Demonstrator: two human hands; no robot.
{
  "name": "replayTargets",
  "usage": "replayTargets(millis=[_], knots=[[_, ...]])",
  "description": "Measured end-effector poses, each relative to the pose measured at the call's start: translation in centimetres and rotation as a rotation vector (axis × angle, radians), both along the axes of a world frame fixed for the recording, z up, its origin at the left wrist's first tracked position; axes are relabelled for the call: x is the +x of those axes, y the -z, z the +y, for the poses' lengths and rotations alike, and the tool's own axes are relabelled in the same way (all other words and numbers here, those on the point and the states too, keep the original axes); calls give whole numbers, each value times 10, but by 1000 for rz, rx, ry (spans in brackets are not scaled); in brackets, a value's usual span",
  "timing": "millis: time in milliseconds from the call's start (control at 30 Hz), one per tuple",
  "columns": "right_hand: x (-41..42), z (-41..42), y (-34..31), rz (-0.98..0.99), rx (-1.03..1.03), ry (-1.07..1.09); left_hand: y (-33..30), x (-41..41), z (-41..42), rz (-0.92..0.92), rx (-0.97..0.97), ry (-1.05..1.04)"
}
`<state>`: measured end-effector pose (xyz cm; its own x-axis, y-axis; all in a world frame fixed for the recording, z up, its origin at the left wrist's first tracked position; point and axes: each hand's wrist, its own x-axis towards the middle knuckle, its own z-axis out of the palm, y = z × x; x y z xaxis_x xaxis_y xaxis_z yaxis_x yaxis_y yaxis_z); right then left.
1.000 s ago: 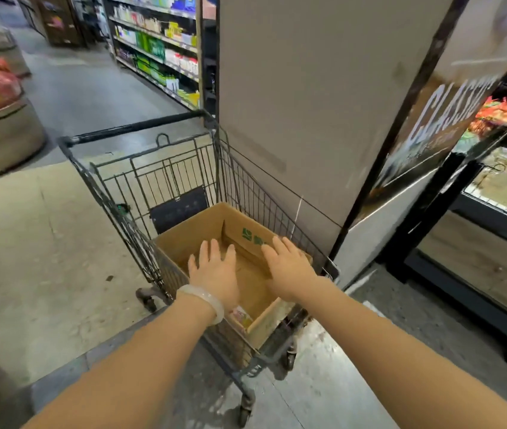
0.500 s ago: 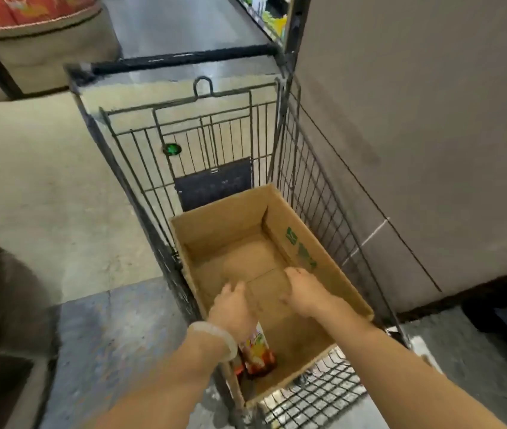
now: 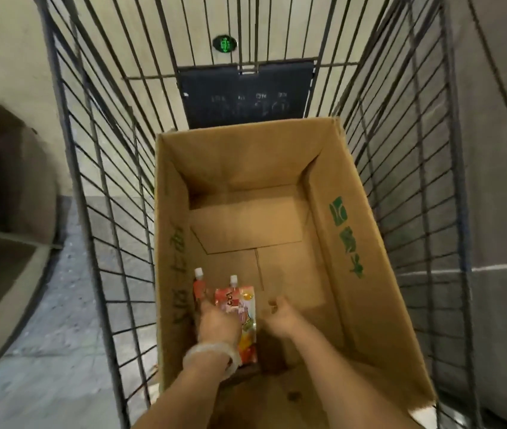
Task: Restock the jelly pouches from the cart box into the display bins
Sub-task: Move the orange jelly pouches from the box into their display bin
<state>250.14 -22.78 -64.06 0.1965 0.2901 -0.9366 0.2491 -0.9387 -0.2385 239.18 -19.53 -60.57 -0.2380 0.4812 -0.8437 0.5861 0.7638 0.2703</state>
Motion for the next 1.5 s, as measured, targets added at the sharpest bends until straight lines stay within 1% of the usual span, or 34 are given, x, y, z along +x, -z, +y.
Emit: replayTargets(millis=[33, 100, 133, 233, 300, 400, 500, 633, 733, 767, 833, 900, 967, 1033, 1133, 1167, 1233, 1300, 1367, 1433, 1500], knots=[[-3, -1, 10, 28, -12, 26, 7, 4, -2, 48, 22, -63], [-13, -2, 27, 58, -38, 76, 20, 8, -5, 166, 29, -58], [-18, -2, 33, 69, -45, 112, 24, 9, -5, 206, 3, -46], [-34, 1, 51, 66, -19, 265, 35, 7, -5, 216, -126, 14], [-37, 4, 57, 37, -13, 299, 40, 4, -8, 191, -127, 60], [-35, 7, 60, 63, 22, 288, 51, -1, -11, 131, -104, 34], [-24, 7, 63, 40, 59, 245, 61, -3, -12, 110, -71, -40], [20, 7, 66, -114, 53, 179, 70, 0, -7, 159, -42, 31], [57, 4, 72, -225, 67, 170, 82, 1, -2, 218, -14, 76], [65, 3, 75, -230, 64, 187, 85, 1, -2, 235, -19, 83], [70, 0, 78, -182, 44, 239, 90, 1, -2, 246, -26, 97], [66, 0, 81, -139, 21, 263, 94, 2, -1, 253, -37, 136], [58, 0, 83, -137, 19, 285, 93, 3, 0, 283, -53, 179], [51, 3, 83, -125, 38, 308, 89, 3, -2, 278, -7, 125], [42, 6, 77, -130, 73, 247, 82, 4, -10, 274, 88, 139], [41, 7, 73, -124, 76, 232, 82, 4, -13, 251, 97, 104], [40, 6, 64, -70, 97, 248, 76, 6, -12, 151, 85, -41], [42, 6, 49, 3, 124, 308, 63, 7, -6, 10, 67, -214], [46, 7, 30, 64, 178, 367, 42, 6, 1, -171, 48, -358], [54, 12, 7, 126, 251, 408, 18, 3, 9, -342, 37, -429], [63, 20, -22, 176, 317, 401, -10, 1, 18, -475, 75, -442]])
